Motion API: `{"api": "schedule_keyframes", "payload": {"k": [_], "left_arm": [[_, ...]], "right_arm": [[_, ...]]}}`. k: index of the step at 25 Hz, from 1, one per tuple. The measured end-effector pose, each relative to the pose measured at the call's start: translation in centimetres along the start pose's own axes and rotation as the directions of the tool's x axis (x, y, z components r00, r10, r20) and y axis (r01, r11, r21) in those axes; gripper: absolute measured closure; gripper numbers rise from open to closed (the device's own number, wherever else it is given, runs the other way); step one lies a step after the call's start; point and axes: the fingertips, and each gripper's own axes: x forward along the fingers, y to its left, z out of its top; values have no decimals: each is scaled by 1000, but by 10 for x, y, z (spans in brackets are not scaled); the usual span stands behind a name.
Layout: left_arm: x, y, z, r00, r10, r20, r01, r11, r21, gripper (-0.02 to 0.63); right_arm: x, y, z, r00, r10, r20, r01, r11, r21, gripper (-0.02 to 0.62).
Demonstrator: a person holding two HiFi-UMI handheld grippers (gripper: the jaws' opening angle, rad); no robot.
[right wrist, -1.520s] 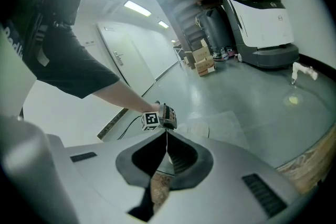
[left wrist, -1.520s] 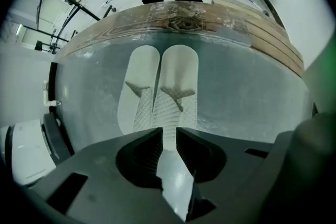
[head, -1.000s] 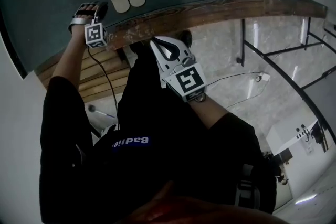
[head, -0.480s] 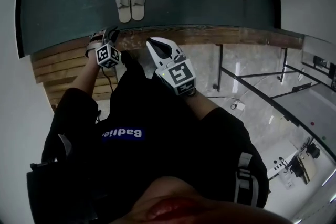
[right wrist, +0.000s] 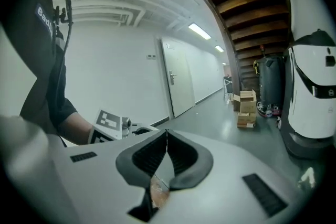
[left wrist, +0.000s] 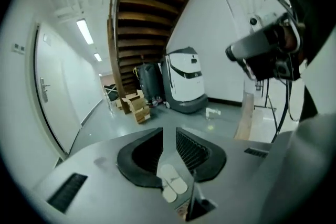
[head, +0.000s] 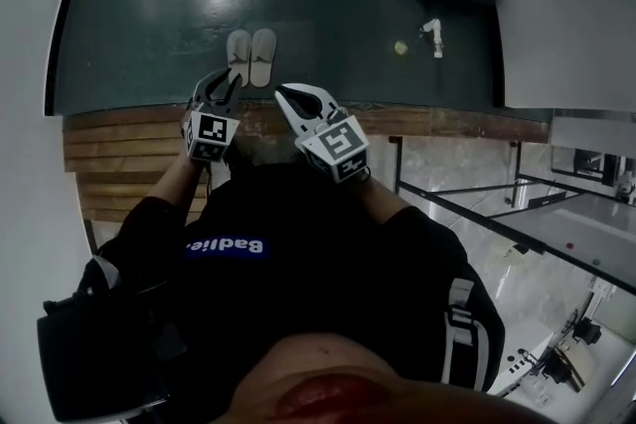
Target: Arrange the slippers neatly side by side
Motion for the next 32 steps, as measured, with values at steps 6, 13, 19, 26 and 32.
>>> {"api": "schedule_keyframes", "payload": {"k": [6,13,19,26,32], "left_arm": [[-38,-21,115,983,-5,185,5,1000,-1,552],[-83,-45,190,945,-41,326,64,996,-60,552],[-100,-65,197,933,-61,355,109,987,-117,552],[-105,-70,195,917,-90,389,146,982,-118,554],[-105,-80,190,915,-134,381,181,979,-89,604]], "right_arm": [[-26,-9,47,995,-30,92,29,1000,12,595],[-47,2,101,973,-34,230,37,999,-10,595],[-56,18,102,969,-28,246,50,995,-84,595],[-58,14,89,964,-47,262,77,992,-104,595],[-55,7,70,967,-68,246,88,994,-70,597]]}}
